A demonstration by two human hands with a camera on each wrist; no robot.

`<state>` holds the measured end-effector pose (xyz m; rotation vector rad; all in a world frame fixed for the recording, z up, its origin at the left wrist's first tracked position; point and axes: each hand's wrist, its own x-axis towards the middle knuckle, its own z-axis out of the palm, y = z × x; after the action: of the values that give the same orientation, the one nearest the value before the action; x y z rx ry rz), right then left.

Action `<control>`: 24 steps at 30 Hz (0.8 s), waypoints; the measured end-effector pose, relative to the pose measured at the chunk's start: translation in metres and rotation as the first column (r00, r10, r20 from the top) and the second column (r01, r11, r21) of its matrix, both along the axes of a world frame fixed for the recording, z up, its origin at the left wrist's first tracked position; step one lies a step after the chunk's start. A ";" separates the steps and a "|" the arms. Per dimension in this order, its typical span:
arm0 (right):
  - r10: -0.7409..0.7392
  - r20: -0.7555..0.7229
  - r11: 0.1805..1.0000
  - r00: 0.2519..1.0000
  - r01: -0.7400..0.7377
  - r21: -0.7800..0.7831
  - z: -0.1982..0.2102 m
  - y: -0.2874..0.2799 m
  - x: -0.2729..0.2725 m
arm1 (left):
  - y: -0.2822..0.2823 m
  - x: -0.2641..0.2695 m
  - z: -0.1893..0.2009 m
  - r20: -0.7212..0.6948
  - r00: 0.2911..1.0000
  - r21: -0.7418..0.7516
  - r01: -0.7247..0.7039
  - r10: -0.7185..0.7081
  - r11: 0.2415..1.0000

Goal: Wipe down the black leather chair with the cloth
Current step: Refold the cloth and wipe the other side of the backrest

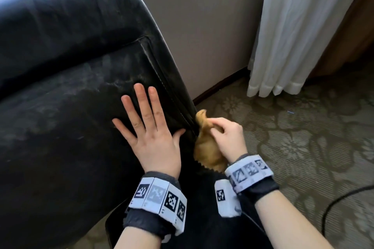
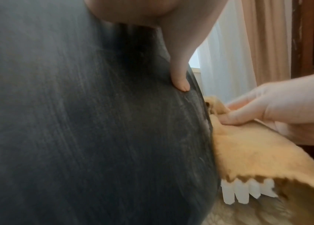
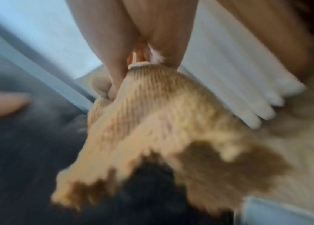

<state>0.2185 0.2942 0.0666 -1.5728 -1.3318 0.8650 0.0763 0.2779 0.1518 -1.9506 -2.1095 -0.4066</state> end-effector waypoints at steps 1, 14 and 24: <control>-0.053 -0.028 0.996 0.998 0.051 -0.069 0.000 0.002 0.010 | -0.002 0.000 0.000 -0.003 1.000 0.004 0.006 -0.006 1.000; 0.138 0.094 0.990 0.986 -0.139 0.008 -0.014 0.003 0.009 | -0.018 0.006 -0.029 -0.017 0.990 -0.022 0.141 -0.142 0.990; 0.183 -0.005 0.973 0.983 -0.181 0.141 -0.029 -0.011 -0.001 | -0.024 0.009 -0.081 -0.017 0.991 0.074 0.136 -0.135 0.988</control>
<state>0.2179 0.2834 0.0375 -1.3475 -1.5081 0.8734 0.0857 0.2542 0.0706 -2.0547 -1.9315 -0.4916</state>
